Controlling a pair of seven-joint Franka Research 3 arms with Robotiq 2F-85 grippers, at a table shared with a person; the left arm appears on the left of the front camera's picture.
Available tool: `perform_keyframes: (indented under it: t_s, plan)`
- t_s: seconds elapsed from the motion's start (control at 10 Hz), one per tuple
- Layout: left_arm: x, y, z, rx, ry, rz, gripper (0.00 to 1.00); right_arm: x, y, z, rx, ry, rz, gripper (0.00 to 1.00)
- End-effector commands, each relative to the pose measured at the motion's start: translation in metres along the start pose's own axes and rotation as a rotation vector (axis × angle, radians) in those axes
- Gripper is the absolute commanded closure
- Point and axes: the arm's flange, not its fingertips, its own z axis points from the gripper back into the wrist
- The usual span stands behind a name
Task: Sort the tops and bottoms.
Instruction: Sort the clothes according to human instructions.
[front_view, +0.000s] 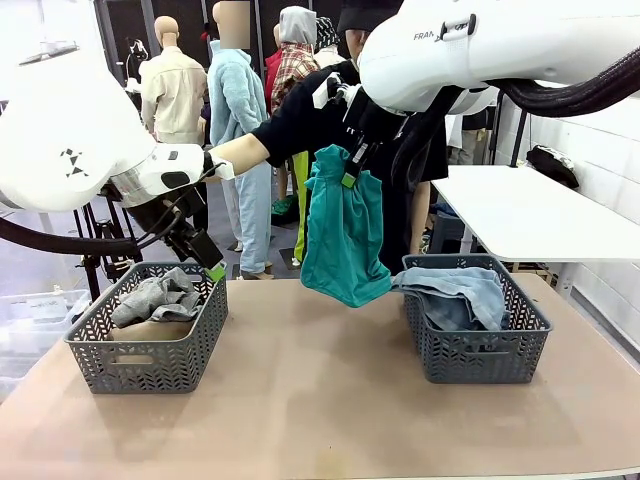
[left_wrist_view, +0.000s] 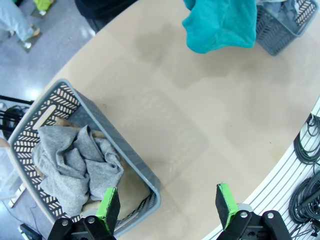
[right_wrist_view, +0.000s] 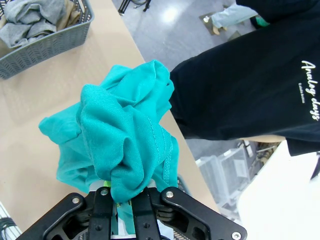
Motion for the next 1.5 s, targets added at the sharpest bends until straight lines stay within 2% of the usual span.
perform_keyframes:
  t_s: [0.0, 0.3, 0.5, 0.6, 1.0, 1.2, 1.4]
  plan:
    - [-0.018, 0.024, 0.036, 0.058, -0.006, 0.005, 0.00, 0.002, -0.002, 0.001, 0.004, 0.000, -0.001, 1.00]
    - [-0.059, 0.059, 0.086, 0.119, 0.003, 0.046, 0.00, 0.002, -0.002, 0.001, 0.004, 0.000, -0.001, 1.00]
    - [-0.081, 0.068, 0.118, 0.188, -0.017, 0.056, 0.00, 0.002, -0.002, 0.001, 0.004, 0.000, -0.001, 1.00]
    - [-0.091, 0.073, 0.130, 0.197, -0.059, 0.076, 0.00, 0.002, -0.002, 0.001, 0.004, 0.000, -0.001, 1.00]
    - [-0.104, 0.079, 0.142, 0.168, -0.137, 0.111, 0.00, 0.000, 0.000, 0.000, 0.000, 0.000, 0.000, 1.00]
    - [-0.100, 0.078, 0.152, 0.187, -0.103, 0.123, 0.00, 0.034, 0.006, -0.020, 0.047, -0.030, 0.082, 1.00]
    - [-0.100, 0.078, 0.152, 0.187, -0.103, 0.123, 0.00, 0.079, 0.020, -0.027, 0.057, -0.135, 0.189, 1.00]
